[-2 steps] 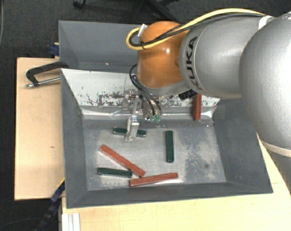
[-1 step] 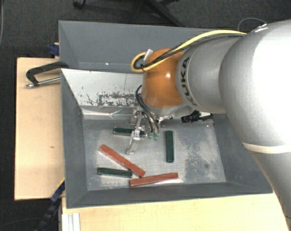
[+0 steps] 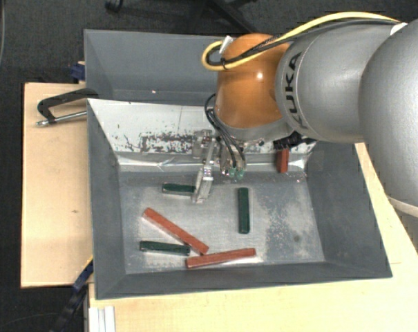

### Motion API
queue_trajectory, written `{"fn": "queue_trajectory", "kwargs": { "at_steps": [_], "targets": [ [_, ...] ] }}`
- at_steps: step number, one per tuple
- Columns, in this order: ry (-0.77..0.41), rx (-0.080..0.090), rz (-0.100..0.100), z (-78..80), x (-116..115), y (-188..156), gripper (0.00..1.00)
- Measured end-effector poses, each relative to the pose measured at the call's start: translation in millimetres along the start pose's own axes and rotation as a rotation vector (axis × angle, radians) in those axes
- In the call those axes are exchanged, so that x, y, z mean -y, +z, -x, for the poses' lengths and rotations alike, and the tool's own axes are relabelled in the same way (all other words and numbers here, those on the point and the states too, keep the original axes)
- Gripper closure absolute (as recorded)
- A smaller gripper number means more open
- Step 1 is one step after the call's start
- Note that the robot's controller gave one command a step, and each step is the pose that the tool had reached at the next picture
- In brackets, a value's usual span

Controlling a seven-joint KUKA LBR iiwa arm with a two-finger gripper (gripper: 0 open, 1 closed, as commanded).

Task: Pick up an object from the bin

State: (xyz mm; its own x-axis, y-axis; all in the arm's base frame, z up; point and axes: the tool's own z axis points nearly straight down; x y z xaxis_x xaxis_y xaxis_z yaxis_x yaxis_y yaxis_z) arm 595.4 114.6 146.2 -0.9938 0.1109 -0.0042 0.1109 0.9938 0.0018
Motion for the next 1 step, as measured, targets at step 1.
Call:
{"fn": "queue_trajectory", "kwargs": {
  "at_steps": [1],
  "targets": [
    [0.089,-0.003,0.0,-5.4,-2.1,74.3,0.0]
  ]
}}
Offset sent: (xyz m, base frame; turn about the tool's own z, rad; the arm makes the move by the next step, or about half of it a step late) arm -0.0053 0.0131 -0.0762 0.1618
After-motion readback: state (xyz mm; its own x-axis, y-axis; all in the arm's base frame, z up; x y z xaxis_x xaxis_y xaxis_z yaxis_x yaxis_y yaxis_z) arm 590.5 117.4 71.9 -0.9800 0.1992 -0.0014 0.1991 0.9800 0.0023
